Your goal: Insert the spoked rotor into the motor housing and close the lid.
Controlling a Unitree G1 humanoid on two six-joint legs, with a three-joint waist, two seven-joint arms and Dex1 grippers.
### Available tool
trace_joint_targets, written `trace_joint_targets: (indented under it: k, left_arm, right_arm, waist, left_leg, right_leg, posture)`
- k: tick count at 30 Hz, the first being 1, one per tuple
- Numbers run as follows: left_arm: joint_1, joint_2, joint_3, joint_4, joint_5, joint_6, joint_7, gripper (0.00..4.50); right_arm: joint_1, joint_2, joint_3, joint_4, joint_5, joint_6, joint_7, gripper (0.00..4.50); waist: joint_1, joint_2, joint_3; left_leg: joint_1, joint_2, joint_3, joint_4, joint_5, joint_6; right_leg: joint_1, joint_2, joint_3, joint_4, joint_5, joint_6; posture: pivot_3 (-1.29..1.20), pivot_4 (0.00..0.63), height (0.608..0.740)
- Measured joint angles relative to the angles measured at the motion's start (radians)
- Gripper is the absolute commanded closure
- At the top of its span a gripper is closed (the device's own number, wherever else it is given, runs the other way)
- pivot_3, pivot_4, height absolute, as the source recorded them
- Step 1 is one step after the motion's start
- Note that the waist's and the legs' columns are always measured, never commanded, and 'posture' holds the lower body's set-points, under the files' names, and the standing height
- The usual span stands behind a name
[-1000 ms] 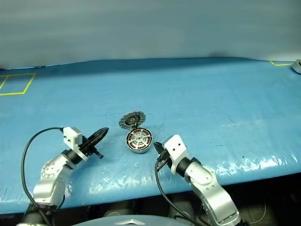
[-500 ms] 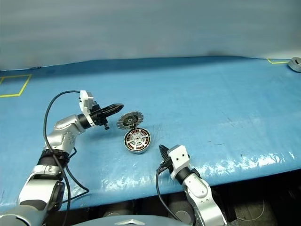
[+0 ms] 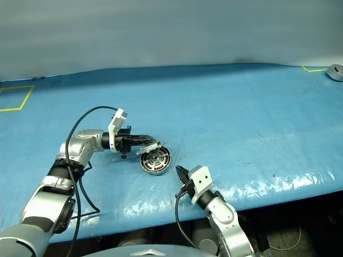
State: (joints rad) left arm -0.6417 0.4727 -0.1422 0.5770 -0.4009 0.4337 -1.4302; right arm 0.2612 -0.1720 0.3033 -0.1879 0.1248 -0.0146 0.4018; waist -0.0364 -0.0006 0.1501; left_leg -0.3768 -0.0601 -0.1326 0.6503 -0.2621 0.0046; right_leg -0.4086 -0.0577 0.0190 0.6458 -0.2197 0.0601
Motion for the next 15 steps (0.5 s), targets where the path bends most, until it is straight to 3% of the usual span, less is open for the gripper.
trace_joint_targets:
  k: [15]
  left_arm:
    - [0.057, -0.006, -0.073, -0.061, 0.080, -0.036, -0.038, 4.50]
  right_arm:
    - [-0.004, 0.022, -0.004, 0.021, -0.006, 0.001, -0.011, 4.47]
  waist:
    - [0.001, 0.000, 0.000]
  left_leg:
    - [0.000, 0.000, 0.000, 0.001, 0.000, 0.000]
  right_leg:
    - [0.000, 0.000, 0.001, 0.001, 0.000, 0.000]
  posture:
    - [0.00, 0.150, 0.740]
